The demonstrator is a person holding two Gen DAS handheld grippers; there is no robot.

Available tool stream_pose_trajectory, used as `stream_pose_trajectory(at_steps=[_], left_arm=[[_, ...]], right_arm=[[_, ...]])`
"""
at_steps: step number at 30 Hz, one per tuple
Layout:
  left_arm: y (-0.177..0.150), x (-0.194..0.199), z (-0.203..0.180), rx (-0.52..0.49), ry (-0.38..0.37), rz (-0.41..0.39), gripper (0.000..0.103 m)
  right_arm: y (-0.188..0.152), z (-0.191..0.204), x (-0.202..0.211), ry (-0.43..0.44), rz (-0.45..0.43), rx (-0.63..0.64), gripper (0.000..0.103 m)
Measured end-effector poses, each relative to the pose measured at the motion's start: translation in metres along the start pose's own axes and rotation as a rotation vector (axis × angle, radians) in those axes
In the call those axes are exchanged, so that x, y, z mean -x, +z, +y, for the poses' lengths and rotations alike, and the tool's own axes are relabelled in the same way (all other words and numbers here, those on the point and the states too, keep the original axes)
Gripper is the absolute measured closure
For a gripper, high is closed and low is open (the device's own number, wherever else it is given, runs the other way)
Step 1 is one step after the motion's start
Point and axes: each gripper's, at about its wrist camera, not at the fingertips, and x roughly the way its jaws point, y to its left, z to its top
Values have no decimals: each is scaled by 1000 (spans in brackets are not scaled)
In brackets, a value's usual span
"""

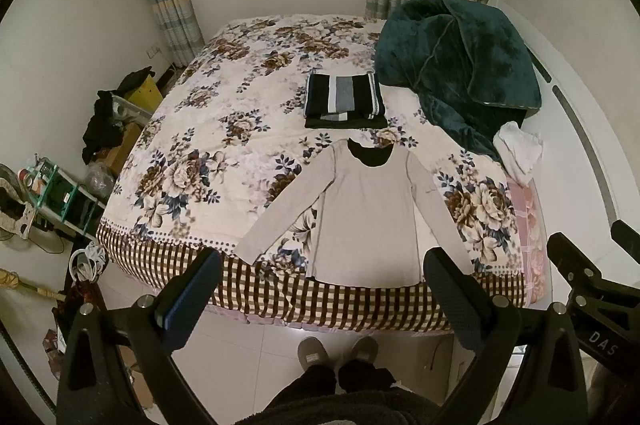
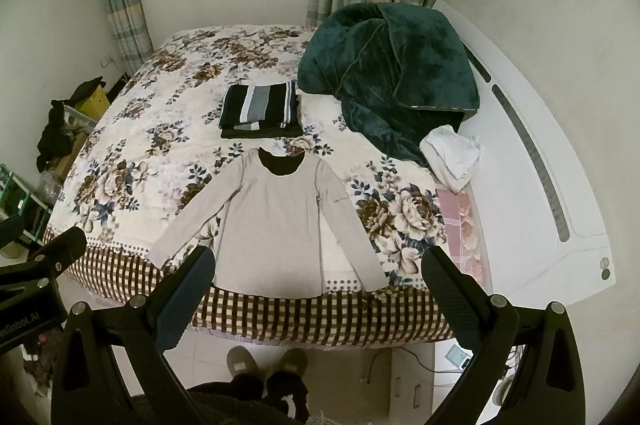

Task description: Fold small clothes

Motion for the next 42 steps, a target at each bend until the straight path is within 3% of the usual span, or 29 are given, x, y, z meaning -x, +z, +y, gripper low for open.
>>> stream_pose_trajectory(at_steps=[10,13,24,42], left_arm=[[0,5,4,3,-5,-11,0],[0,5,3,4,-5,-11,0],[5,9,0,0,-6,-14,0],[8,11,-4,5,0,-34,0]], right_arm=[[16,1,8,0,1,-8,0],[2,-1,6,2,-6,2,0],[31,5,31,5,-13,-4,0],[38,11,28,11,-28,1,0]])
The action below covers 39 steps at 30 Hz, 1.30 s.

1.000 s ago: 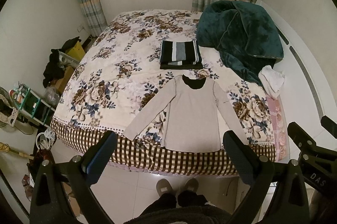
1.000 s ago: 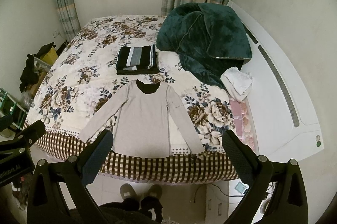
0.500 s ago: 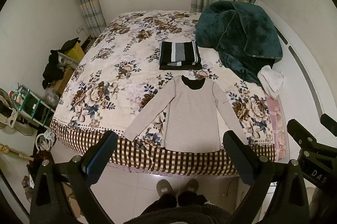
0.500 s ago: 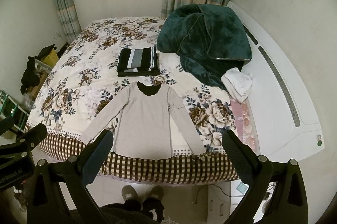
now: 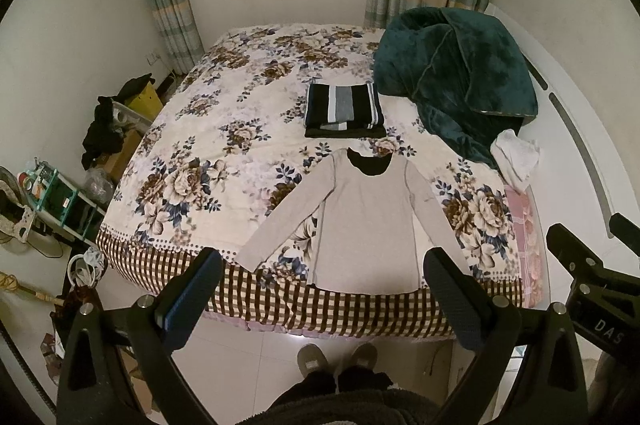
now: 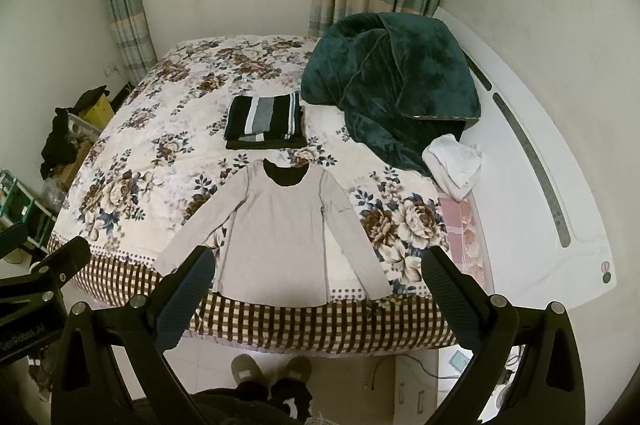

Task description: Fold small clothes

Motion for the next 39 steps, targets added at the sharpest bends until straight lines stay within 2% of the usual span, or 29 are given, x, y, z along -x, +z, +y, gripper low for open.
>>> stream_pose_trajectory(at_steps=[23,26,30,33,35,39], left_arm=[[8,3,5,2,-15,-21,0],[12,-4,6,-7,-17,-21,0],[21,-35,12,-31,8,-51,0],[29,-81,13,-59,22,-37,0],[25,-106,14,-74,30,-23,0],[31,-184,-2,-109,65,45,0]], right_arm=[[-5,1,-1,7,-14,-1,0],[3,1,-6,-1,-4,-13,0],[14,-7,-32,-34,33,-65,0],[15,-28,-75,-94,83,-138,0],[10,-52,-110,-129,130,-218,0],[-20,-116,-195,-193,244,-385,0]])
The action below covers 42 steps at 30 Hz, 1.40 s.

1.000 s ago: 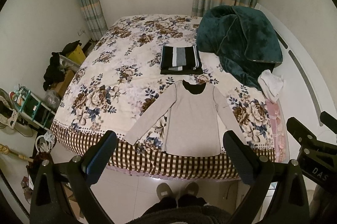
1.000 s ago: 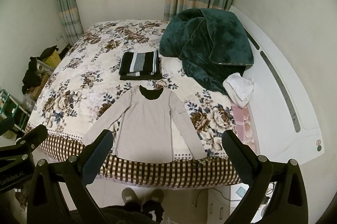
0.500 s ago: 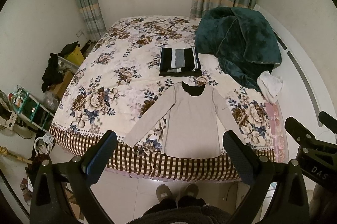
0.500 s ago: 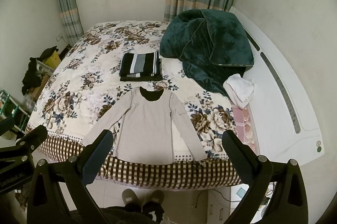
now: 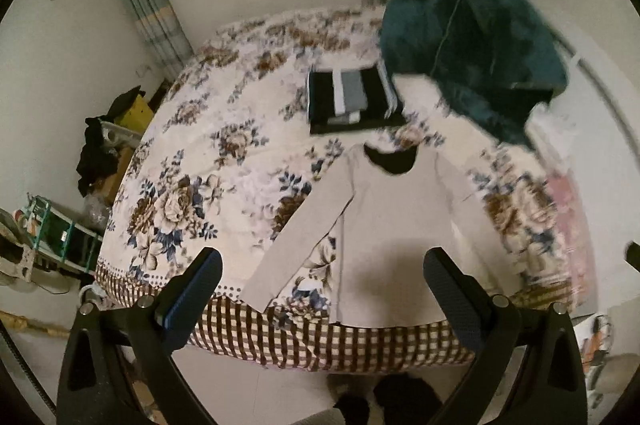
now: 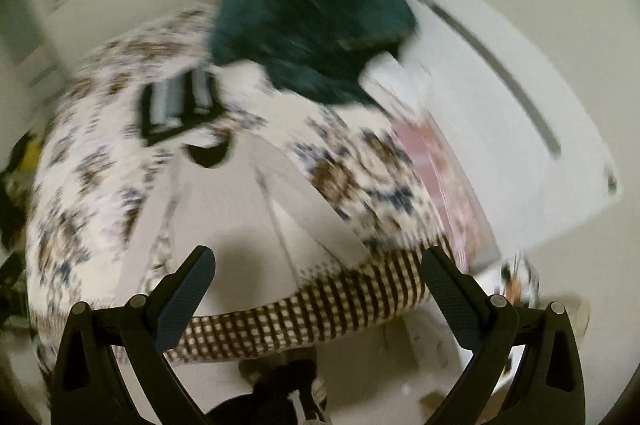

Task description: Fold small clothes

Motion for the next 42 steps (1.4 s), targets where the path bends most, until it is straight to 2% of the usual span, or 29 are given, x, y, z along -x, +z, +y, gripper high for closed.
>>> stream_pose_trajectory(at_steps=[4,8,12,14,17,20,21,22,23,25,27,30,33,35,39,40,42], left_arm=[[4,-82,-27,-21,33,80,0],[-4,-169,-54,-51,109,184,0],[-28,-260,-72,-71,144,302,0],[-37,-292,-77,-76,151,349,0],[-56,-341,-82,-78,168,417,0],[-73,-381,-79,-51,168,475,0],[-75,-388,-79,-44,163,484,0],[-79,-397,-77,-38,157,491,0],[-80,-403,-76,-35,152,492,0],[-88,-413,-72,-39,151,494,0],[-95,-419,-61,-23,143,496,0],[-99,-420,-38,15,137,505,0],[-101,-409,-3,65,154,490,0],[-102,-400,17,95,171,477,0],[-112,-379,72,186,228,451,0],[-115,-377,83,202,246,448,0],[-128,-374,109,235,285,451,0]], right_arm=[[3,-56,-121,-42,137,-146,0],[-8,-102,-247,-52,230,-227,0],[-25,-119,-373,-64,332,-256,0],[-40,-122,-431,-76,393,-257,0],[-66,-116,-490,-84,480,-266,0],[-85,-114,-527,-68,515,-292,11],[-90,-112,-536,-45,515,-307,25],[-94,-110,-540,-26,504,-318,47],[-96,-106,-540,-14,481,-323,58],[-97,-90,-534,-35,420,-288,96],[-95,-66,-518,-56,354,-230,97],[-88,-7,-478,-58,236,-86,97],[-86,82,-426,0,143,119,97],[-101,160,-397,46,86,322,97],[-154,285,-374,114,89,633,97],[-182,316,-382,121,121,715,97],[-219,351,-390,102,177,823,97]])
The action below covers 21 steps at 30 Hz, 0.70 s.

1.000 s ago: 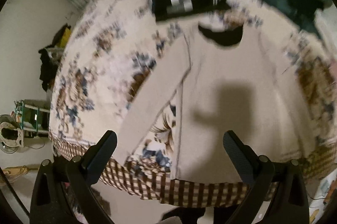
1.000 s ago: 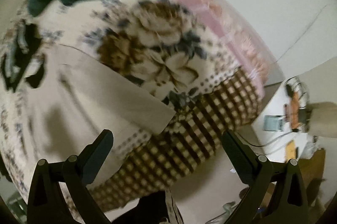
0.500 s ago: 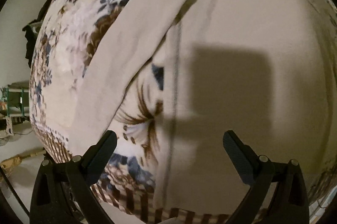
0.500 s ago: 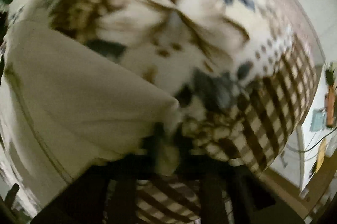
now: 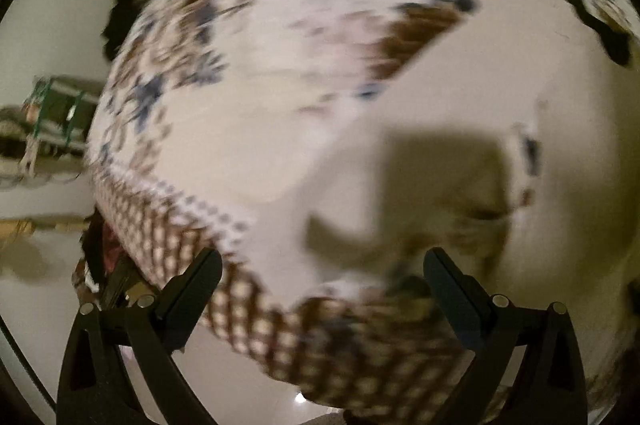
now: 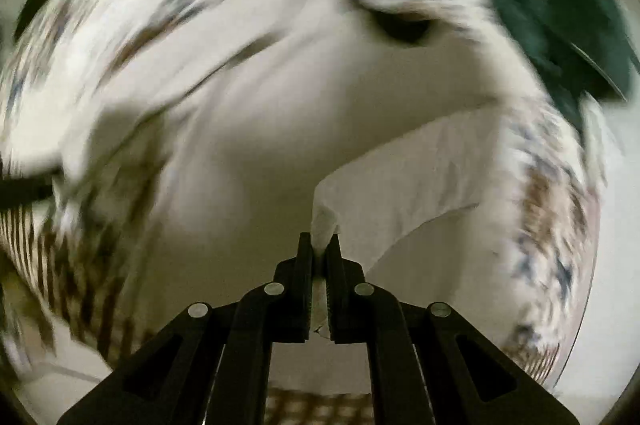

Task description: Fold small clothes

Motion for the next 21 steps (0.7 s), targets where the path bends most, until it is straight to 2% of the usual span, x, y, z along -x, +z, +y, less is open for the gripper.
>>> stream_pose_trajectory(at_steps=[1,4,6,8,9,10,11,12,13,14,18,20,21], left_arm=[[-3,-5,10,13,9,6,0],[-12,-21,36,53,26,34,0],[-19,-35,54,91,28,64,0],[-26,-47,70,143,6,106,0],[-30,-53,79,181,-14,124,0],[-33,-56,85,213,-35,130,0],[-38,-61,96,260,-71,139,0],[-43,-64,102,300,-110,153,0],[-48,-71,110,359,-167,183,0],[-50,-77,113,402,-211,205,0],[-60,-113,125,626,-521,282,0],[-57,-129,121,690,-605,290,4],[-55,-136,119,713,-606,287,9]], right_arm=[[-4,26,-17,-1,41,51,98],[-25,60,-48,-15,127,108,97],[-29,70,-56,-27,151,126,96],[-28,65,-63,3,181,113,93],[-26,57,-62,51,196,83,86],[-24,46,-59,116,210,33,67],[-22,33,-57,167,216,-16,54],[-22,17,-52,238,212,-87,38],[-23,6,-49,268,205,-127,34],[-25,-6,-46,274,198,-165,34],[-36,-52,-47,220,193,-279,34],[-41,-80,-57,193,211,-327,34],[-46,-89,-61,189,219,-355,34]])
